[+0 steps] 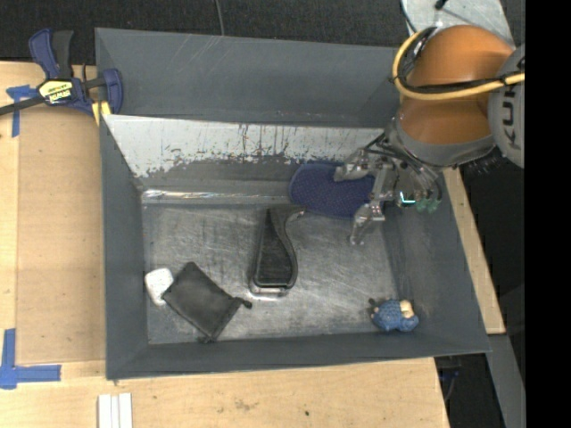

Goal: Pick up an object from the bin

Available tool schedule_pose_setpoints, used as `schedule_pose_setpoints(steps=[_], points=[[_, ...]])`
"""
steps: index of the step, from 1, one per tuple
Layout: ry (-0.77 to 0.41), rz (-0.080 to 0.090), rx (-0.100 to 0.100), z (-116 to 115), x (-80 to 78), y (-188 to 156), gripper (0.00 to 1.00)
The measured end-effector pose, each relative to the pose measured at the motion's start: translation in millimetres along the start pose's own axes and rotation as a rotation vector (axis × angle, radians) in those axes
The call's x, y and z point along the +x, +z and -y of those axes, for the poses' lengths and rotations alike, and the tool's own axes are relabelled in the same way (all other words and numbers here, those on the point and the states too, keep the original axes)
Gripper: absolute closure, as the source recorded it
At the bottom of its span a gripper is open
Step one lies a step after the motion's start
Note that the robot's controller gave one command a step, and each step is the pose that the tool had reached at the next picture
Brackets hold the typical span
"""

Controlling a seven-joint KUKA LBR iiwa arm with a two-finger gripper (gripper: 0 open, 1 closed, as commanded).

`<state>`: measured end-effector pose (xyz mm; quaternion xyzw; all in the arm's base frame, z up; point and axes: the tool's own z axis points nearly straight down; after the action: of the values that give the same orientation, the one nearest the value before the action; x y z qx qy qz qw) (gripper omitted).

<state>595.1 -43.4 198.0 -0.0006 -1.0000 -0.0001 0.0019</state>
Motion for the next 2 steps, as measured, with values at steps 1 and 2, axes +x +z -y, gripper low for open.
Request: schedule_pose_setpoints(steps=[1, 2], points=[[0.147, 0.002, -0.002, -47, -30.6, 70, 0.0], [0.457, 0.003, -0.006, -26, -22.1, 95, 0.0]])
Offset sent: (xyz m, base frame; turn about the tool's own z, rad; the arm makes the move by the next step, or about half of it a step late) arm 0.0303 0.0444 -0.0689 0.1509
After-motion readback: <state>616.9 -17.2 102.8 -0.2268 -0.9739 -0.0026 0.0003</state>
